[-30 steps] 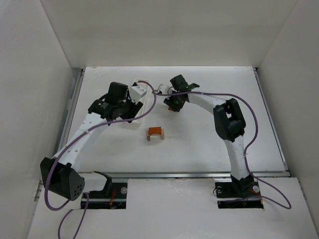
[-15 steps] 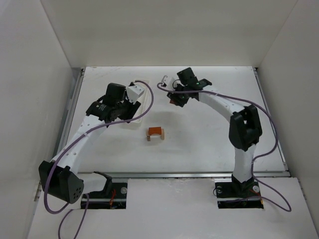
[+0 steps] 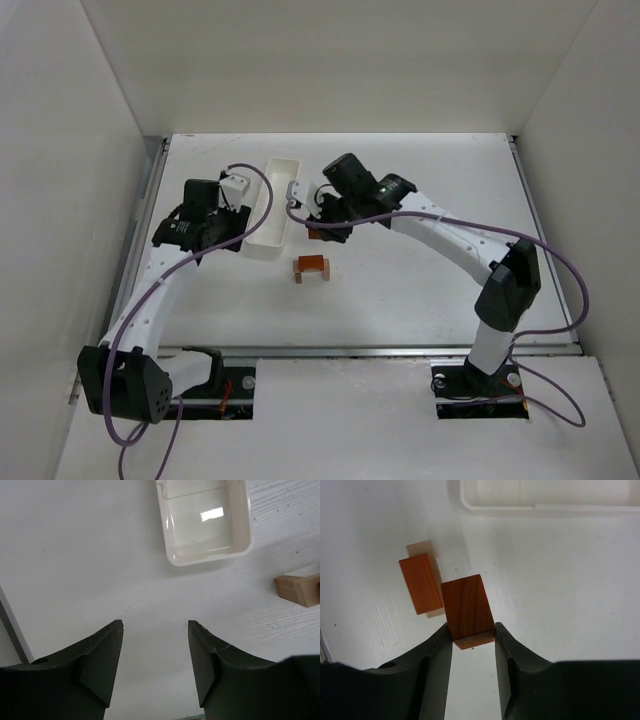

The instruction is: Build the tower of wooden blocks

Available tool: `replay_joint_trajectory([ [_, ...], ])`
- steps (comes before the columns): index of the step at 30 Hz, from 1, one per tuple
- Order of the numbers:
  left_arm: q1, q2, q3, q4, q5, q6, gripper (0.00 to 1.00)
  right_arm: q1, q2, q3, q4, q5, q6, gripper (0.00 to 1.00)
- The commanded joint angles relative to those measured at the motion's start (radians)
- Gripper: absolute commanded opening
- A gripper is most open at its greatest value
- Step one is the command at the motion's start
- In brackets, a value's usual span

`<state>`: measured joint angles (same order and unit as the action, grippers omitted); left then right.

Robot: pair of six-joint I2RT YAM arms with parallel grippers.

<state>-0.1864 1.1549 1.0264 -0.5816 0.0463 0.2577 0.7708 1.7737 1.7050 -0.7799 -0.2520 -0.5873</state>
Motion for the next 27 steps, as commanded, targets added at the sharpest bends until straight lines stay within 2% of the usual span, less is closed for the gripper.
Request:
replay_joint_trajectory([
  [1,0.022,-0.049,-0.003,0.028,0.021,-0.046,0.51,0.051,0.026,0.018,-0.081,0.052,0.0,0.0],
  [16,0.033,-0.067,-0.012,0.046,0.012,-0.046,0.52,0.174,0.078,0.038,-0.076,0.137,0.041,0.0],
  [27,0.033,-0.067,-0.012,0.046,0.012,-0.046,0.52,0.193,0.087,0.028,-0.021,0.146,0.08,0.0],
])
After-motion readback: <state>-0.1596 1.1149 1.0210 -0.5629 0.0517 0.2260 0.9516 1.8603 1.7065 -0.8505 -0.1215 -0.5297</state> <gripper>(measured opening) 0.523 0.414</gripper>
